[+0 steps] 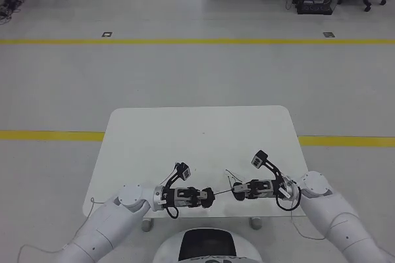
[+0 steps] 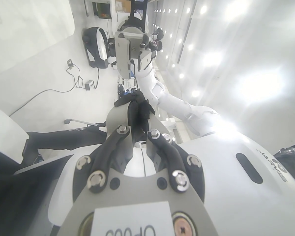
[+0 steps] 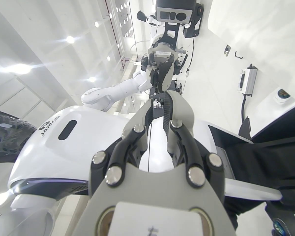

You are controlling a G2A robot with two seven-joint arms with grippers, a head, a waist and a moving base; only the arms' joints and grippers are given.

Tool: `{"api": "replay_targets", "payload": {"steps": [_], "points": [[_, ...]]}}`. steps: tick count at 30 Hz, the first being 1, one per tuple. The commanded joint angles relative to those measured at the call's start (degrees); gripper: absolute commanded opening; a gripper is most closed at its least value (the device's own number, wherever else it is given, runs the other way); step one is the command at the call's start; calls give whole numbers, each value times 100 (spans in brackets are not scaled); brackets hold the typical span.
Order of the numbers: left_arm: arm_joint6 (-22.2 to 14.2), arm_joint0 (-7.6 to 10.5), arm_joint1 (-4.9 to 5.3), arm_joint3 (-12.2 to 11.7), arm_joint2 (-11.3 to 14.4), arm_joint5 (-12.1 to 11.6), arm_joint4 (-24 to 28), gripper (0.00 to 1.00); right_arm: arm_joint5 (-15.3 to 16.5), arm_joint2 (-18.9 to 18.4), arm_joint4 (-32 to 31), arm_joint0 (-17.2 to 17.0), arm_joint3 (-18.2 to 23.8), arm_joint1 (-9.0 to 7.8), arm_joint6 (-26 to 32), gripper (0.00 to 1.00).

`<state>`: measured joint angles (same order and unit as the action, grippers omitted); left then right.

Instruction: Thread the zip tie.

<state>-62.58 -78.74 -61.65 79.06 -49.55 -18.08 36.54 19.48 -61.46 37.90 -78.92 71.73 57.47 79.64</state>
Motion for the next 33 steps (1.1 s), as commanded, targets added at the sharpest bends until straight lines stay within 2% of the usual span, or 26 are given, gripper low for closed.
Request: {"api": "replay_targets", "payload": {"steps": [1,7,15,19,22,24,33], "points": [[-1,7,4,-1,11,3,2,0,0,-6,10,-4,-1,-2,0,13],[-3,31,13,-4,52,4,9,0,0,-20,31,-1,-29,-3,0,14],[17,56,22,-13,100,-15,16,0,0,-17,23,7,-48,0,0,9],[25,67,28,-9,124,-17,16,0,0,-19,28,4,-59,0,0,11],[36,77,32,-6,142,-14,5,0,0,-19,30,5,-64,2,0,9],[45,80,36,-6,150,-13,3,0,0,-18,30,5,-67,2,0,0],[114,103,54,3,188,0,-58,0,0,-24,-2,9,-79,7,0,0]]}}
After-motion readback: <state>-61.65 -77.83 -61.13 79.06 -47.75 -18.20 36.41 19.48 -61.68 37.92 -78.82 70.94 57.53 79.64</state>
